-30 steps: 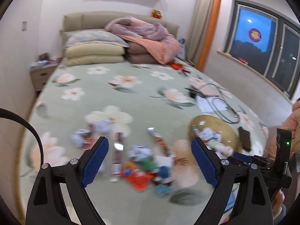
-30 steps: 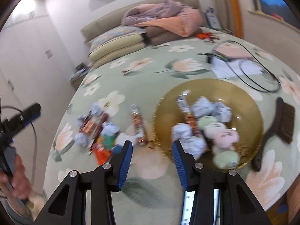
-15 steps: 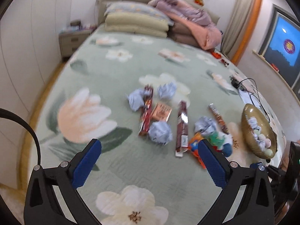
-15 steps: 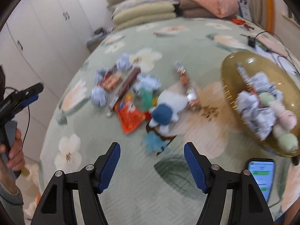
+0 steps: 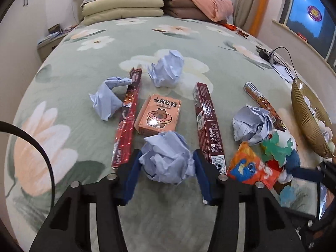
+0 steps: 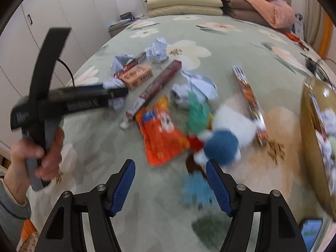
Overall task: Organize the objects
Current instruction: 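Return to the clutter and grasp a crumpled paper ball with the left tool, then grasp the orange snack bag with the right tool while the left holds the paper ball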
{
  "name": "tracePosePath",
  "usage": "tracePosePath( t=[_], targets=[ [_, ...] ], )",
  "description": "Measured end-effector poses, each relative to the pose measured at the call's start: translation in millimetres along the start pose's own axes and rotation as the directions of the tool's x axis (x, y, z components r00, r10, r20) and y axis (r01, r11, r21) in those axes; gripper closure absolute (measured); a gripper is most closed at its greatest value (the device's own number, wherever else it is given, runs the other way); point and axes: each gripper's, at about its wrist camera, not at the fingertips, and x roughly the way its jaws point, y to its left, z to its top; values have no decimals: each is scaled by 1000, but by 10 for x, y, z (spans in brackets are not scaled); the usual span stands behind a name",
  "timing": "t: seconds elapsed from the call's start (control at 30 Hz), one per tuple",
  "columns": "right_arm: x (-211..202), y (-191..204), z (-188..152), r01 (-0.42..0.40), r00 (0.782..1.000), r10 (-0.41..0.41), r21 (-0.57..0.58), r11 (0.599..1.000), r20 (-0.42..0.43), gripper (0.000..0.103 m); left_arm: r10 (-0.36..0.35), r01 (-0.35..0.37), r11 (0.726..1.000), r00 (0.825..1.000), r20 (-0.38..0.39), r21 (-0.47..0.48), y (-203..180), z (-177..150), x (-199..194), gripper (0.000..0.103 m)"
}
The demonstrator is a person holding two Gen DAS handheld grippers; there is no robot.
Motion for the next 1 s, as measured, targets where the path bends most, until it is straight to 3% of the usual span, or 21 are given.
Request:
tracePosePath(
  t=[0.17, 0.33, 0.53, 0.6, 0.67, 0.73, 0.8, 0.9, 1.0],
  targets=[
    [214, 146, 266, -6, 1000, 6, -64, 998, -1, 34, -26, 27, 999, 999, 28, -23, 91, -68, -125, 60],
    [396, 372, 406, 164, 986, -161, -208, 964, 27, 32, -50, 53, 996, 998, 49, -69, 241, -166, -385, 60],
    [325, 720, 307, 165, 986, -166, -297, 940, 22, 33, -50, 60, 988, 996, 72, -144, 464, -434, -831, 60],
    [529, 637, 337, 150, 982, -173, -249, 957, -70, 34, -45, 56, 987, 996, 73, -152, 496, -539, -976, 60],
    [721, 461, 379, 231, 963, -253, -197, 953, -96, 34, -46, 57, 986, 997, 69, -157, 505, -670, -1112, 60],
    [748, 280, 421, 149, 981, -160, -100, 984, -111, 37, -34, 42, 988, 998, 55, -150, 490, -787, -1184, 60],
    [657, 184, 440, 104, 987, -106, -22, 994, -118, 69, -6, 11, 991, 999, 34, -133, 435, -899, -1230, 60],
    [364, 223, 307, 33, 994, -30, 31, 999, -103, 72, -2, 7, 992, 999, 32, -128, 385, -1066, -1344, 60],
    [25, 347, 40, 62, 996, -59, 28, 998, -72, 72, -26, 30, 988, 999, 31, -154, 355, -1255, -1475, 60]
  ],
)
